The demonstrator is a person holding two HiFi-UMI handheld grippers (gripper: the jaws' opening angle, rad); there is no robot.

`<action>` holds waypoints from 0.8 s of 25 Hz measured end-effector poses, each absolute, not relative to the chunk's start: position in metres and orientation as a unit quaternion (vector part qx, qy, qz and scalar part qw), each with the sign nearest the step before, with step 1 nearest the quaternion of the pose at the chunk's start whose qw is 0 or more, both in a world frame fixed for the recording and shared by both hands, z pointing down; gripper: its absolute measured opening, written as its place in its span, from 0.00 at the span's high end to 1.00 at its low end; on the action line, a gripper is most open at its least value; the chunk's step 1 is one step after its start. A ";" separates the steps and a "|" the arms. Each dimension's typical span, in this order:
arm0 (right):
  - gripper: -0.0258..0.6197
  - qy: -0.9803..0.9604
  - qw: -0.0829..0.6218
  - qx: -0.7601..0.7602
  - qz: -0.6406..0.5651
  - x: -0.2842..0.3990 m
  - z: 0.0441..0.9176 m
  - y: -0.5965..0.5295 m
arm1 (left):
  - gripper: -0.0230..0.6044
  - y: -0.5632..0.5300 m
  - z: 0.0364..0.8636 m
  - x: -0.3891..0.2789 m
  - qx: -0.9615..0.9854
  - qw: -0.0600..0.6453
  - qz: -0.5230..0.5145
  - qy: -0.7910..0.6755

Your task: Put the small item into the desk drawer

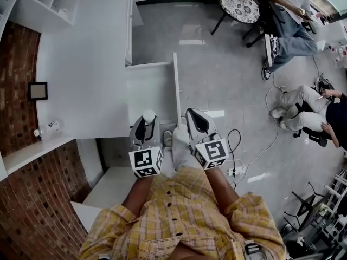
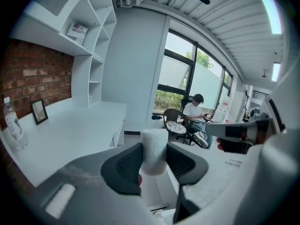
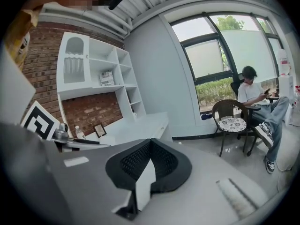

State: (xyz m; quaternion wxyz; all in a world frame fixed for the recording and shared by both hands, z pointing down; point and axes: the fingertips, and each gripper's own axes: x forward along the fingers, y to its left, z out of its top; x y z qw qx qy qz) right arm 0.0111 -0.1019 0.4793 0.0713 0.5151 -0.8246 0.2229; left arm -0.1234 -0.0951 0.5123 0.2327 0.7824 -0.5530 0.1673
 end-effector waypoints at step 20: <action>0.96 -0.812 0.094 0.510 0.268 0.030 0.538 -0.136 | 0.69 -0.143 0.591 -0.108 0.765 0.273 0.219 -0.541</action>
